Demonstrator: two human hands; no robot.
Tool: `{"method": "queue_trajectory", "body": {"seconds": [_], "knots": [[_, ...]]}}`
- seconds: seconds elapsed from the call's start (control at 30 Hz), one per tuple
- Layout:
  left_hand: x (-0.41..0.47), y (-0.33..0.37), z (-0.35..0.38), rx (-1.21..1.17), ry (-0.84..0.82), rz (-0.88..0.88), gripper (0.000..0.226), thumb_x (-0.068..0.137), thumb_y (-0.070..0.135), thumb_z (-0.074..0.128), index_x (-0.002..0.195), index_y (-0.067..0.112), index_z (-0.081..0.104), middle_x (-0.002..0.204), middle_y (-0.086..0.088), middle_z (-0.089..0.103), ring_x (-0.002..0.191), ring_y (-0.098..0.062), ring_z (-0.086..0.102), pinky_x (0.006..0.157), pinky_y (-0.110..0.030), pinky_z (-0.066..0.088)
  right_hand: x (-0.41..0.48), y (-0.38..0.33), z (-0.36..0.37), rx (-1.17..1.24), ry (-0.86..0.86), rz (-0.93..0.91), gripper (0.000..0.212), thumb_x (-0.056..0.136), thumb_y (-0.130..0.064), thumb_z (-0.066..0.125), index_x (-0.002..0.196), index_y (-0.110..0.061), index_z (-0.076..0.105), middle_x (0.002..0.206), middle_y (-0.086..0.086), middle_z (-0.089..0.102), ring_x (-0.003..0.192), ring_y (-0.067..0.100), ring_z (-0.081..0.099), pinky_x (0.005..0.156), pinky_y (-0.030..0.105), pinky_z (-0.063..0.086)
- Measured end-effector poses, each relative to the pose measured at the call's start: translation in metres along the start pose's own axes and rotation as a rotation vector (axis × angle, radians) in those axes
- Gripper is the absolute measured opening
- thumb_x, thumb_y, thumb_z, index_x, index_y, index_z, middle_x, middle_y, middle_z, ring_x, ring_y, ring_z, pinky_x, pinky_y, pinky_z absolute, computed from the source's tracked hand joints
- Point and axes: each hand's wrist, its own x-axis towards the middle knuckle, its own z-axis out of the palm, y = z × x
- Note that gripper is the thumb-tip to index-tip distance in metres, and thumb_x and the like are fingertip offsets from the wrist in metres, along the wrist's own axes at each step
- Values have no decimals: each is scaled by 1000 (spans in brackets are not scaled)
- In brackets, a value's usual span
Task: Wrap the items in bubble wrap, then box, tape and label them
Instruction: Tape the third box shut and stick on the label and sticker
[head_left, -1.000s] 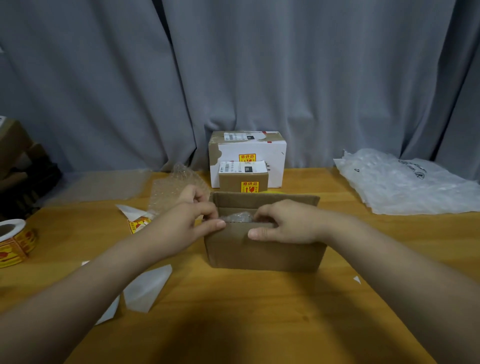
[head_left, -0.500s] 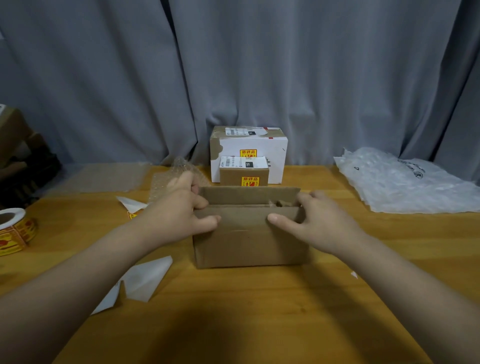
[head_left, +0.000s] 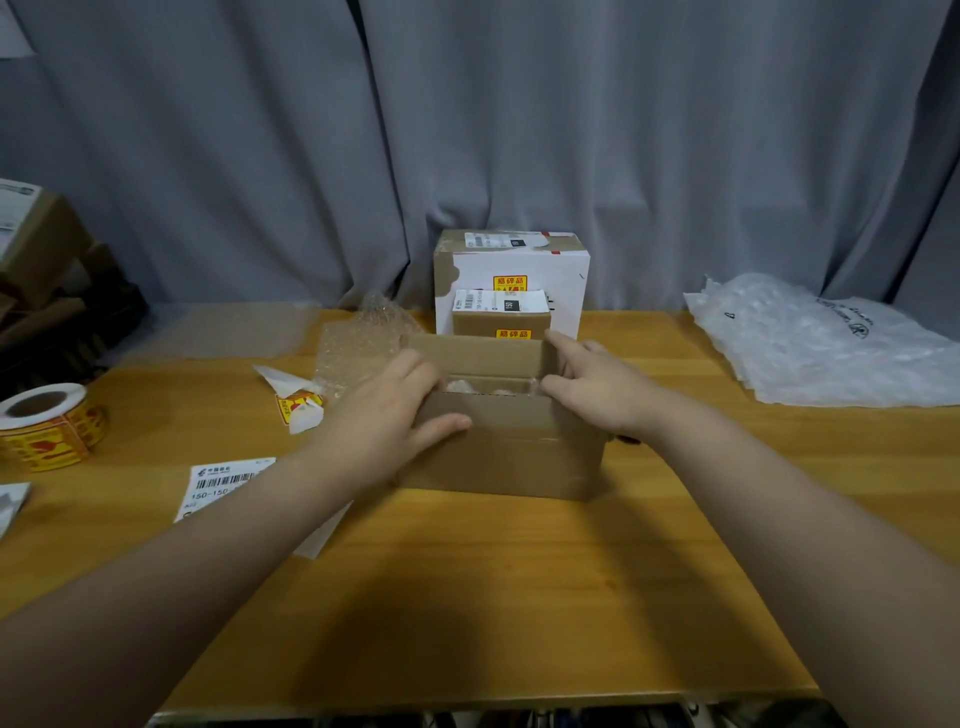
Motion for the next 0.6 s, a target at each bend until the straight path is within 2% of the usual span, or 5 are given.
{"method": "queue_trajectory", "body": {"seconds": [0.13,0.27,0.4,0.5,0.6], "knots": [[16,3,-7,1,-100,-40,30,97,45,35,108,22,52,98,5,59,94,-14,56,91,-33,40,-5,2,2,-133,122,-33,60,95,-61,28,149,-35,24,136,3,37,129,25,37,99,42,41],[30,6,-14,185,-388,-29,43,95,56,20,98,39,59,99,10,59,106,-10,51,109,-39,17,-10,-4,7,-153,278,-175,53,95,-58,34,136,-28,49,122,-1,44,122,19,39,96,36,41],[28,6,7,359,-121,-52,55,86,65,39,128,29,48,128,-1,36,123,-22,32,100,-40,21,-9,-4,28,-329,463,-299,44,89,-51,54,123,-22,55,140,7,41,134,26,34,111,47,31],[27,2,13,253,-58,-75,82,82,64,49,148,27,18,153,-3,21,142,-22,17,115,-47,2,-6,-4,30,-415,418,-235,73,89,-54,53,149,-29,20,155,7,25,145,27,15,117,53,1],[28,1,13,189,-91,-32,67,87,58,49,144,31,28,135,3,50,128,-18,41,111,-41,15,-2,-8,22,-372,311,-247,64,93,-48,51,149,-32,24,133,-1,49,129,22,41,109,40,23]]}}
